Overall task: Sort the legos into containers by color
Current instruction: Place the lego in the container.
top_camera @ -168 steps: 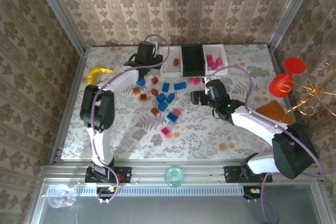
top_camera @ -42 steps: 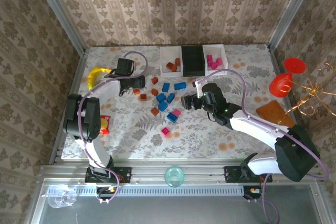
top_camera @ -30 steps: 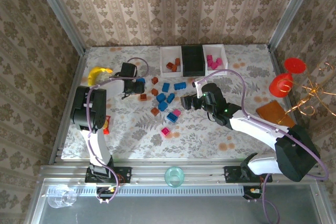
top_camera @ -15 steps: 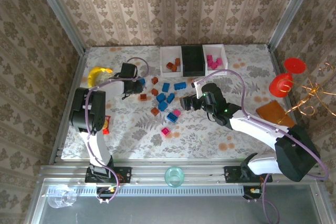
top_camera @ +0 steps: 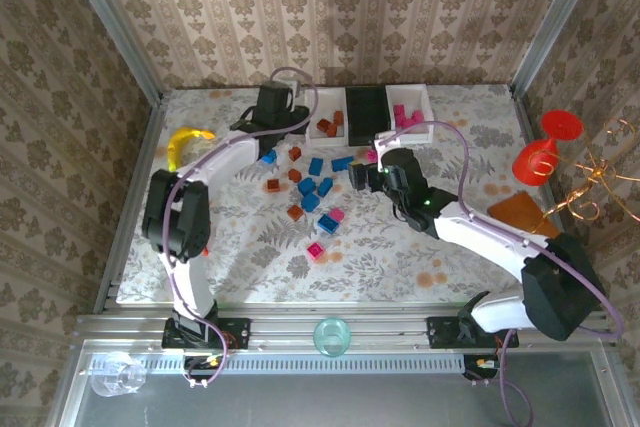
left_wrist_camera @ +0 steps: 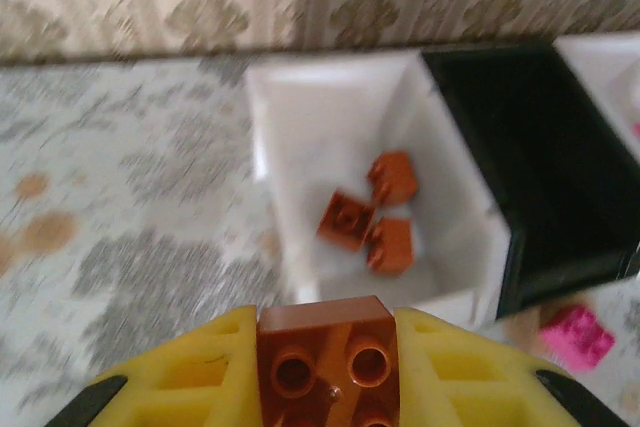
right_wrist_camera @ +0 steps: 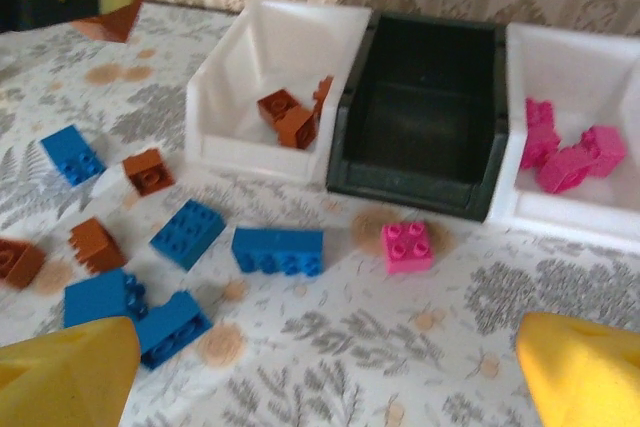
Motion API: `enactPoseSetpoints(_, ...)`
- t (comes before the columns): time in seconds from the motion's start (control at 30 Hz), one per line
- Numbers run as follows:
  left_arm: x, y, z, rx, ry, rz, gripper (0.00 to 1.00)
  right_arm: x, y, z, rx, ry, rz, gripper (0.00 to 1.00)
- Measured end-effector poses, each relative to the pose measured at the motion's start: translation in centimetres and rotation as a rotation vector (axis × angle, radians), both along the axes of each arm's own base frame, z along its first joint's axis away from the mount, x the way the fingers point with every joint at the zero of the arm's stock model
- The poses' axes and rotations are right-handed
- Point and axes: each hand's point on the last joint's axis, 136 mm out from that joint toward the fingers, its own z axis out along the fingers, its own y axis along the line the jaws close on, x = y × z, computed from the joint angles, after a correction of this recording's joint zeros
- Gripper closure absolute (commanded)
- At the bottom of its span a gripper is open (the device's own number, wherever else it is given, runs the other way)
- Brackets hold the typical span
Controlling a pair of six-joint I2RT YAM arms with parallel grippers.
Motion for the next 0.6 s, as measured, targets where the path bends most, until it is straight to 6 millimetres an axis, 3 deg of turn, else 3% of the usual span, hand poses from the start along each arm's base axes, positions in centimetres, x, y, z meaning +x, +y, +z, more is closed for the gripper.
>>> enactPoseSetpoints(0.07,0.3,-0.8,-1.4,0.024,0.034,-0.014,0.69,0.5,-0.1,0.1,-0.016,-0.010,-0.016,0.01)
enactPoseSetpoints(0.2,5.6,-4.3,-2.1,0.032,-0.008,-0.024,0.67,1.9,0.3,0.6,-0.045,-0.025,-0.031,0.00)
enactPoseSetpoints(0.33,8.5,-5.7,-5.2,0.075,0.019,-0.027,0.64,2.0,0.3,0.8,-0.052,-0.031,-0.032,0.00)
enactPoseSetpoints(0.4,9.8,-6.3,-6.3,0.098,0.026,-0.030,0.57,1.9,0.2,0.6,-0.058,-0.022,-0.033,0.00)
enactPoseSetpoints(0.5,10.8,-6.7,-6.9,0.120,0.035,-0.040,0.46,1.7,0.1,0.1,-0.070,-0.004,-0.031,0.00)
enactPoseSetpoints(0.6,10.5,-6.6,-6.4,0.137,0.044,-0.052,0.35,1.5,0.1,-0.4,-0.075,0.018,-0.024,0.00)
